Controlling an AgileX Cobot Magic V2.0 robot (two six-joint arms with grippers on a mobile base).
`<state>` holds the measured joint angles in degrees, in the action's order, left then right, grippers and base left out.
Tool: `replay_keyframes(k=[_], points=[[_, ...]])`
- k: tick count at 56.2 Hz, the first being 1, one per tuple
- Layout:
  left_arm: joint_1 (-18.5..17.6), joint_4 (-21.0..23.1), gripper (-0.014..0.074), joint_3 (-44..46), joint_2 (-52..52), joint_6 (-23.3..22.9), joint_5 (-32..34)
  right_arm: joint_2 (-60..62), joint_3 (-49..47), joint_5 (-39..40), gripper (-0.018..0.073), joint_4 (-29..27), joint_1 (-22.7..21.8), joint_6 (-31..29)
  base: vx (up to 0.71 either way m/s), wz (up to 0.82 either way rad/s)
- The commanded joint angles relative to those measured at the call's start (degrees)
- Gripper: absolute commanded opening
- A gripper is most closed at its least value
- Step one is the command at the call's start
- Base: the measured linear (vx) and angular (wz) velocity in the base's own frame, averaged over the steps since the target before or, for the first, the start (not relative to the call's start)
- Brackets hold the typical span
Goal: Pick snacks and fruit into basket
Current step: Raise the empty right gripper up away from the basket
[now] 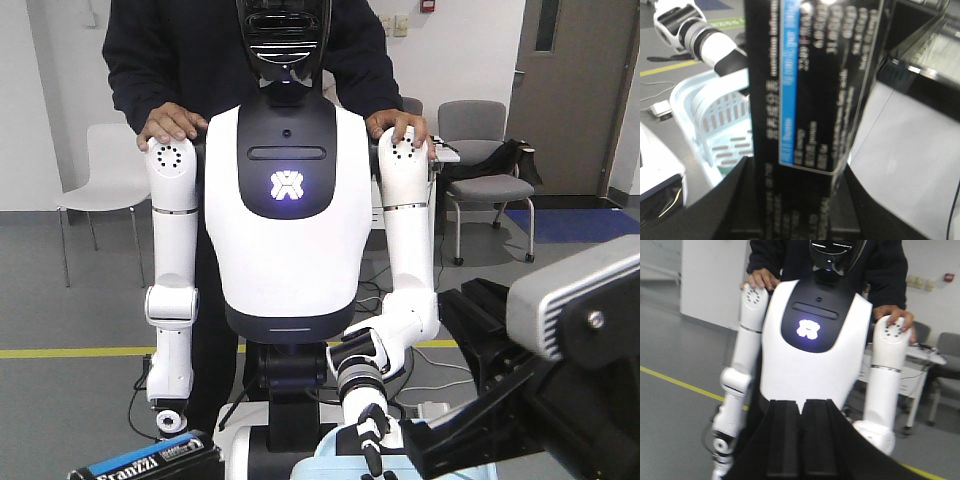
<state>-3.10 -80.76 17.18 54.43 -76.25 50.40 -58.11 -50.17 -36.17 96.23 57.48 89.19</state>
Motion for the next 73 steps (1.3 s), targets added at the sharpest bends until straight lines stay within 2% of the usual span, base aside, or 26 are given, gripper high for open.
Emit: replay_keyframes(k=[1,6,14,22,28,38,45,52,58,69,73], points=[[0.1,7.5,0.0003,1.6,-0.5,-0.6,3.4,0.5,-4.3,4.2,-0.0008,6.8,-0.3,6.0,0.00,0.00],[0.1,7.8,0.0003,1.6,-0.5,-0.5,3.3,-0.3,-7.3,8.0,-0.0008,6.8,-0.3,7.1,0.00,0.00],[0.1,7.8,0.0003,1.6,-0.5,3.2,3.2,-1.1,-14.3,13.3,-0.0008,6.8,-0.3,10.0,0.00,0.00],[0.1,7.8,0.0003,1.6,-0.5,5.2,3.3,-1.2,-20.4,13.8,-0.0008,6.8,-0.3,10.5,0.00,0.00],[0.1,7.8,0.0003,1.6,-0.5,5.2,3.3,-1.2,-23.8,8.5,-0.0008,6.8,-0.3,10.3,0.00,0.00],[0.1,7.8,0.0003,1.6,-0.5,5.2,3.3,-0.9,-27.4,-9.8,-0.0008,6.8,-0.3,14.3,0.00,0.00],[0.1,7.8,0.0003,1.6,-0.5,5.2,3.2,-0.4,-28.7,-14.6,-0.0008,6.8,-0.3,15.4,0.00,0.00],[0.1,8.2,0.0003,1.6,-0.5,5.2,3.2,-0.4,-29.9,-16.0,-0.0008,6.8,-0.3,13.3,0.00,0.00],[0.1,10.1,0.0003,1.6,-0.5,3.9,3.2,-0.5,-30.5,-16.4,-0.0008,6.8,-0.3,5.7,0.00,0.00],[0.1,11.7,0.0003,1.6,-0.5,-6.3,2.2,-0.5,-30.5,-16.1,-0.0008,6.8,-0.3,-24.0,0.00,0.00],[0.1,11.3,0.0003,1.6,-0.5,-10.3,1.4,-0.5,-30.5,-16.0,-0.0008,6.8,-0.3,-31.7,0.00,0.00]])
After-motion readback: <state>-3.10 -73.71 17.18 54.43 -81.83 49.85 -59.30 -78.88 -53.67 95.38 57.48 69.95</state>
